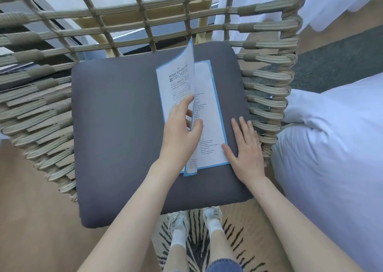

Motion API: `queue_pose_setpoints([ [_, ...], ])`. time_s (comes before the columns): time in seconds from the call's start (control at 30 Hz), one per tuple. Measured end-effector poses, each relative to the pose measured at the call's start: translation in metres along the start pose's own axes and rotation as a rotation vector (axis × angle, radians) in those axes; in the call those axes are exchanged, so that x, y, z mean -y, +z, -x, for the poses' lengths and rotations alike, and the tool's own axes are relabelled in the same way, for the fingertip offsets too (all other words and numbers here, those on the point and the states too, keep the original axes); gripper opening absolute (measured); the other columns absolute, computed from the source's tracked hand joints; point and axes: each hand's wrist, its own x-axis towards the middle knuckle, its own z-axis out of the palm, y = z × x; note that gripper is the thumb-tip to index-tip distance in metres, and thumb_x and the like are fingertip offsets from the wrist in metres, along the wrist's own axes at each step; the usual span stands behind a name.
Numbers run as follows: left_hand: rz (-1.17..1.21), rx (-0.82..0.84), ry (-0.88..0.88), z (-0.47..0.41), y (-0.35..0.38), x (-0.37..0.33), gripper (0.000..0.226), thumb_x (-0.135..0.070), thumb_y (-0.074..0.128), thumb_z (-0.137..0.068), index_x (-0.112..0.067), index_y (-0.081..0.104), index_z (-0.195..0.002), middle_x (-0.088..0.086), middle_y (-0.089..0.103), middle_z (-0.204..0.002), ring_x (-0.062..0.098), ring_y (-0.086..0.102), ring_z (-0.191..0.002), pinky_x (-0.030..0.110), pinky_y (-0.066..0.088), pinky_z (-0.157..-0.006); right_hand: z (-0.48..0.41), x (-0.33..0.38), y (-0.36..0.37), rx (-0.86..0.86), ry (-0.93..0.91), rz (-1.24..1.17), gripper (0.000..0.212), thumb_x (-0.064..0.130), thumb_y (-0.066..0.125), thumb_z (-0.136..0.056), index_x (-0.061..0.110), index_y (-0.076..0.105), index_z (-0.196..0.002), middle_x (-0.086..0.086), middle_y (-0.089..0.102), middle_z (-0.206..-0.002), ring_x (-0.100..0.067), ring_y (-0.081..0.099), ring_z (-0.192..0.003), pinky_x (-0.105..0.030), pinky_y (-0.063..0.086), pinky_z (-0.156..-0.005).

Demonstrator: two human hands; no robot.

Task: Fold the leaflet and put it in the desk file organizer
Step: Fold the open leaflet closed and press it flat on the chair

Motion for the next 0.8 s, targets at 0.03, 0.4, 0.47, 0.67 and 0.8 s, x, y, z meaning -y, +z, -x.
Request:
queue_pose_setpoints([
  [0.03, -0.011, 0.011, -0.002, -0.001, 0.007, 0.0, 0.052, -0.019, 0.056, -0.09, -0.037, 0.045, -0.137, -0.01, 0.053, -0.103, 0.001, 0.05, -0.077, 0.012, 0.041, -0.067, 0.0, -0.001, 0.001, -0.007, -0.001, -0.005, 0.071, 0.053, 0.039, -0.096, 0.028, 0.016, -0.158, 0.003, 0.013, -0.166, -0.02, 0.003, -0.154, -0.043, 0.011, -0.124],
  [0.4, -0.264, 0.042, -0.1, -0.018, 0.068, -0.008, 0.043, -0.008, 0.047, -0.092, -0.017, 0.044, -0.133, 0.01, 0.043, -0.117, 0.029, 0.051, -0.079, 0.033, 0.039, -0.07, -0.001, -0.006, 0.007, -0.083, -0.032, -0.06, 0.068, 0.052, 0.043, -0.096, 0.026, 0.025, -0.156, 0.001, 0.021, -0.165, -0.021, 0.01, -0.153, -0.04, 0.013, -0.122],
  [0.47, -0.313, 0.036, -0.125, -0.02, 0.076, -0.01, 0.041, -0.006, 0.047, -0.092, -0.015, 0.044, -0.132, 0.013, 0.043, -0.118, 0.031, 0.05, -0.08, 0.036, 0.04, -0.07, -0.002, -0.007, 0.008, -0.092, -0.04, -0.056, 0.068, 0.051, 0.045, -0.095, 0.025, 0.027, -0.156, 0.0, 0.023, -0.164, -0.023, 0.012, -0.153, -0.042, 0.015, -0.121],
  [0.67, -0.304, 0.025, -0.147, -0.023, 0.085, -0.007, 0.048, -0.003, 0.048, -0.091, -0.013, 0.042, -0.137, 0.016, 0.044, -0.121, 0.035, 0.054, -0.095, 0.039, 0.044, -0.078, -0.003, -0.007, 0.008, -0.09, -0.043, -0.058, 0.069, 0.05, 0.046, -0.095, 0.023, 0.029, -0.155, -0.002, 0.024, -0.164, -0.025, 0.014, -0.152, -0.046, 0.018, -0.121],
  [0.8, -0.202, 0.038, -0.141, -0.023, 0.084, 0.001, 0.051, -0.007, 0.051, -0.09, -0.016, 0.041, -0.14, 0.013, 0.045, -0.12, 0.03, 0.055, -0.097, 0.031, 0.041, -0.079, -0.003, -0.007, 0.008, -0.081, -0.04, -0.051, 0.069, 0.05, 0.047, -0.095, 0.024, 0.028, -0.156, -0.001, 0.024, -0.164, -0.025, 0.013, -0.153, -0.044, 0.016, -0.121],
])
